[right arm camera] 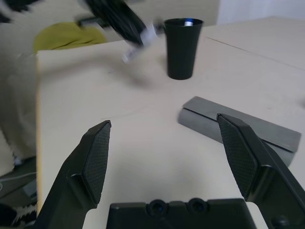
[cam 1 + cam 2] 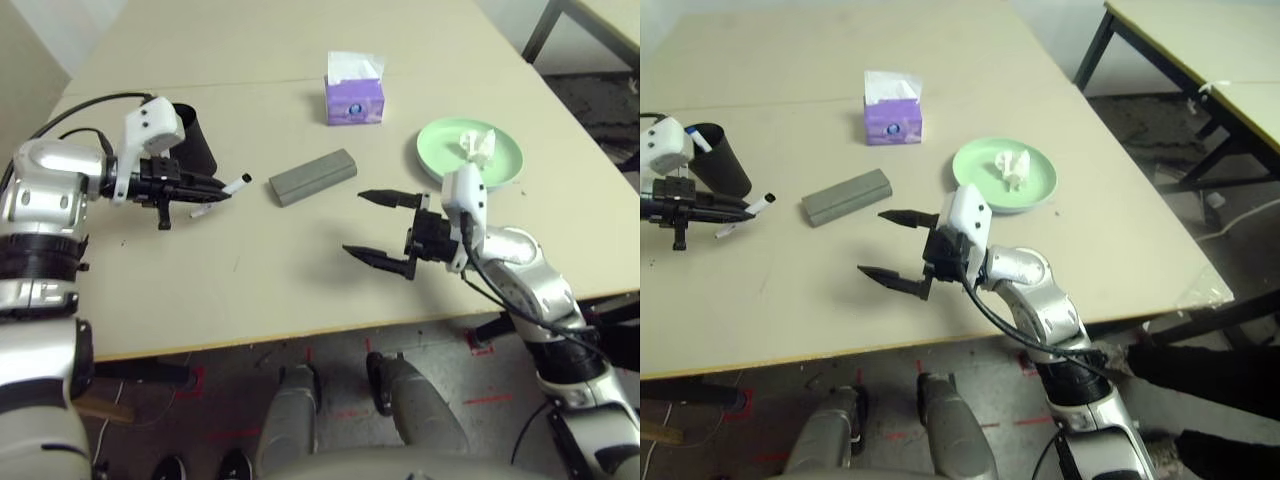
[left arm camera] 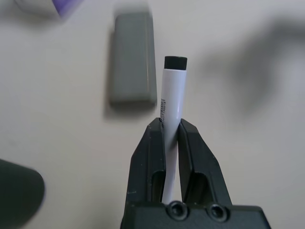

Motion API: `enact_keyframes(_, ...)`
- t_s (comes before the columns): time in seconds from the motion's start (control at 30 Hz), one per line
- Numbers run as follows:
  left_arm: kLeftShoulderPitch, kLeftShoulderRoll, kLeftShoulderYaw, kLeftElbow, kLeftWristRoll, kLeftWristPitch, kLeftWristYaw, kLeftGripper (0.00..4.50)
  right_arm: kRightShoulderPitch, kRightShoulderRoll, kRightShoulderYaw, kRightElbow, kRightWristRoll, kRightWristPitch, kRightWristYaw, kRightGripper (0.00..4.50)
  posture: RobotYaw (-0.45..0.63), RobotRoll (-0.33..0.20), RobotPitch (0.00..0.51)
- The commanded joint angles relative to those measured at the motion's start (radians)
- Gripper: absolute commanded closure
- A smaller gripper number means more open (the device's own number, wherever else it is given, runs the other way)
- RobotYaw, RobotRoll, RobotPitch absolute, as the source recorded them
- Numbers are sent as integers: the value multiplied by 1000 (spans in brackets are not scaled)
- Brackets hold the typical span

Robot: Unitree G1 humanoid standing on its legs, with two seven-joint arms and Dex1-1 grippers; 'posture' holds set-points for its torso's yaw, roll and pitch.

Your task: Organize and tidy the items on the table.

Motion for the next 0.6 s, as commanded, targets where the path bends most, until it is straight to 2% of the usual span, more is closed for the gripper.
enact_keyframes(0.03, 25, -10, 98, -95, -91, 84, 104, 4253, -14, 2, -9, 26, -22, 9, -25, 0, -84, 0, 182)
enact_keyframes(0.17, 14, -35, 184, -90, -108, 77, 276, 4253, -21, 1, -3, 47, -41, -1, -36, 0, -74, 0, 181)
enact_keyframes(0.33, -19, -46, 228, -19, -86, 5, 435, 4253, -29, 6, -6, 63, -53, -6, -47, 0, -69, 0, 182)
enact_keyframes(0.6, -131, -73, 199, 228, 8, -230, 651, 4253, -33, 15, -3, 67, -56, -3, -61, 0, -68, 0, 183)
